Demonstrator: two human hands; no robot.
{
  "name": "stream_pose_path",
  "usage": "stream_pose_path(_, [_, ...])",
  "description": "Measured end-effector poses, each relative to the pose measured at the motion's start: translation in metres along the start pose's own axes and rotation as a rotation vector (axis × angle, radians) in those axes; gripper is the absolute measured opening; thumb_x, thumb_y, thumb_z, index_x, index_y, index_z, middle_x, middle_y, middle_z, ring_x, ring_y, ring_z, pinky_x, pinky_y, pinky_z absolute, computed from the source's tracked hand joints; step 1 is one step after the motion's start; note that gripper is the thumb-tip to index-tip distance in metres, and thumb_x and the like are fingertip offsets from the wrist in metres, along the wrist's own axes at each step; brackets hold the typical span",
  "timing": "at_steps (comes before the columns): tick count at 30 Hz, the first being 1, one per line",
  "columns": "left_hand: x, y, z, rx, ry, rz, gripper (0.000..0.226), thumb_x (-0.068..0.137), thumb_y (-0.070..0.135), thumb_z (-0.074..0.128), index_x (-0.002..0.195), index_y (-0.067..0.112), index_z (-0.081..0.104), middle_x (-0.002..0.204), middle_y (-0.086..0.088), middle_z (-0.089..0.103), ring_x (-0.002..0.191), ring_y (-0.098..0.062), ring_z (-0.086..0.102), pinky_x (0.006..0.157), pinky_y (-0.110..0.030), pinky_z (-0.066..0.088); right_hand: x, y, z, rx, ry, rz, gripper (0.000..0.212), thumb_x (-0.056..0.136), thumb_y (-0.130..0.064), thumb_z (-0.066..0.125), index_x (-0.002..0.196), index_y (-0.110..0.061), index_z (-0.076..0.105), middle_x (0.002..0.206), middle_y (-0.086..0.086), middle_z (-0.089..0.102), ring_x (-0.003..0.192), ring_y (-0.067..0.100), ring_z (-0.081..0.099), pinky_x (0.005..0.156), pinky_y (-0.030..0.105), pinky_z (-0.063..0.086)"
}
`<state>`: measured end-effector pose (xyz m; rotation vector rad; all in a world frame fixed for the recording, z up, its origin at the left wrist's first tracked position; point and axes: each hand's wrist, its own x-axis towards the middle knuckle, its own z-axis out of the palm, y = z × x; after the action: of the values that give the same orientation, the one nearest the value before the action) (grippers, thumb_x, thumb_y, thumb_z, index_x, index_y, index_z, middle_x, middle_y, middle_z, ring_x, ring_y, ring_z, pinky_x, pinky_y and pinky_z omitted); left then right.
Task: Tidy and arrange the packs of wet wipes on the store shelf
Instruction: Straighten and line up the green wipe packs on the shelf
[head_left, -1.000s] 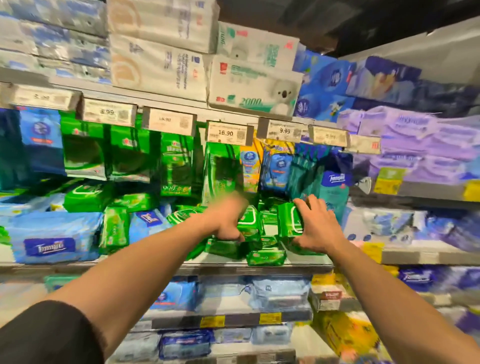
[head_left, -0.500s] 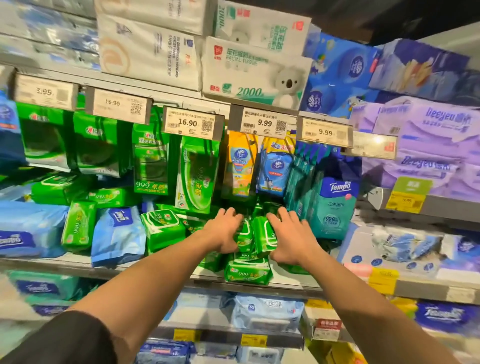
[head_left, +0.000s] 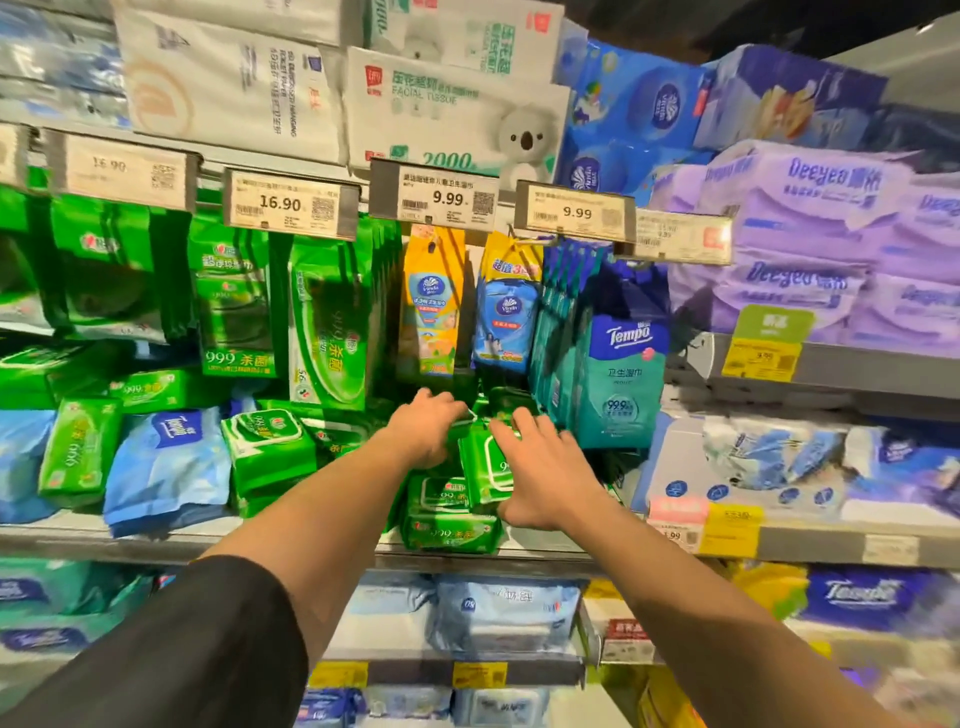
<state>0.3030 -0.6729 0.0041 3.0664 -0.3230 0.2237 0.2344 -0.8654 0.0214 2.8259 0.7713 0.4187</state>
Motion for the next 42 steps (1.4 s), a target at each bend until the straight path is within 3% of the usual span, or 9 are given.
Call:
stream_pose_path(3, [-0.001,0.0,0.004,0.086,-0.059,0.016,0.074,0.085,0.009,0.061,0.15,0.025,0.03,0.15,0.002,0.035,0.126,-0.034,0.034,0.1,-0.048,0.045,-0.005,-0.001,0.0,0.017,0.003,0.002,0.102,0.066,-0.042,0.075,0.149,-0.019,0.02,0.141,0.01,0.029,0.126,0.035,0.035,0.1,0.051,0.04])
stream_pose_path(7, [0.003,-0.005,0.009,0.025,0.074,0.096,0.069,0.083,-0.007,0.05,0.145,0.022,0.043,0.149,0.005,0.043,0.123,-0.029,0.038,0.096,-0.044,0.048,-0.007,0.003,0.0,0.035,-0.002,0.005,0.101,0.067,-0.044,0.076,0.148,-0.02,0.021,0.143,0.011,0.027,0.128,0.035,0.034,0.1,0.051,0.039])
stream_pose_path(10, [0.007,-0.006,0.019,0.013,0.156,0.162,0.064,0.077,-0.011,0.051,0.134,0.019,0.053,0.135,0.003,0.055,0.115,-0.026,0.04,0.09,-0.041,0.049,-0.005,0.007,0.0,0.034,-0.007,0.011,0.101,0.068,-0.045,0.076,0.148,-0.02,0.021,0.141,0.009,0.027,0.127,0.033,0.034,0.1,0.051,0.04])
stream_pose_path(18, [0.019,-0.003,0.011,0.073,0.133,0.01,0.054,0.085,-0.002,0.059,0.133,0.017,0.047,0.128,-0.003,0.044,0.121,-0.031,0.043,0.087,-0.042,0.051,-0.005,0.011,0.003,0.044,-0.005,0.012,0.101,0.069,-0.047,0.075,0.148,-0.021,0.02,0.143,0.008,0.026,0.128,0.032,0.033,0.1,0.05,0.038])
stream_pose_path(20, [0.023,-0.005,0.013,0.105,0.105,-0.013,0.053,0.087,0.016,0.065,0.135,0.021,0.044,0.131,-0.002,0.041,0.121,-0.031,0.043,0.086,-0.043,0.051,-0.005,0.011,0.003,0.049,-0.008,0.012,0.101,0.069,-0.047,0.075,0.149,-0.021,0.019,0.143,0.008,0.025,0.128,0.032,0.033,0.101,0.05,0.038])
stream_pose_path(23, [0.03,-0.003,0.023,0.13,0.021,-0.012,0.071,0.088,0.043,0.064,0.149,0.031,0.029,0.147,0.0,0.029,0.128,-0.037,0.036,0.091,-0.047,0.048,-0.002,0.012,0.004,0.06,-0.016,0.015,0.102,0.069,-0.049,0.075,0.149,-0.021,0.019,0.144,0.008,0.026,0.129,0.032,0.032,0.103,0.051,0.037])
stream_pose_path(27, [0.038,0.004,0.028,0.08,0.034,-0.05,0.061,0.093,0.025,0.061,0.148,0.026,0.032,0.147,-0.004,0.03,0.122,-0.038,0.041,0.085,-0.046,0.052,0.002,0.012,0.004,0.064,-0.029,0.005,0.103,0.068,-0.048,0.076,0.149,-0.021,0.019,0.142,0.008,0.027,0.128,0.031,0.033,0.102,0.05,0.039])
stream_pose_path(34, [0.037,-0.012,0.029,0.117,0.11,-0.128,0.042,0.091,0.014,0.058,0.13,0.018,0.042,0.14,-0.008,0.039,0.114,-0.04,0.046,0.078,-0.044,0.049,0.003,0.012,0.004,0.088,-0.001,-0.012,0.098,0.067,-0.047,0.076,0.146,-0.021,0.024,0.134,0.005,0.031,0.122,0.028,0.037,0.099,0.048,0.041])
stream_pose_path(42, [0.046,-0.017,0.039,0.101,0.144,-0.175,0.06,0.086,0.009,0.062,0.139,0.016,0.036,0.141,-0.007,0.038,0.117,-0.04,0.045,0.085,-0.046,0.047,0.003,0.015,0.007,0.119,-0.011,-0.001,0.098,0.067,-0.046,0.075,0.147,-0.021,0.023,0.136,0.007,0.031,0.124,0.029,0.036,0.1,0.05,0.04])
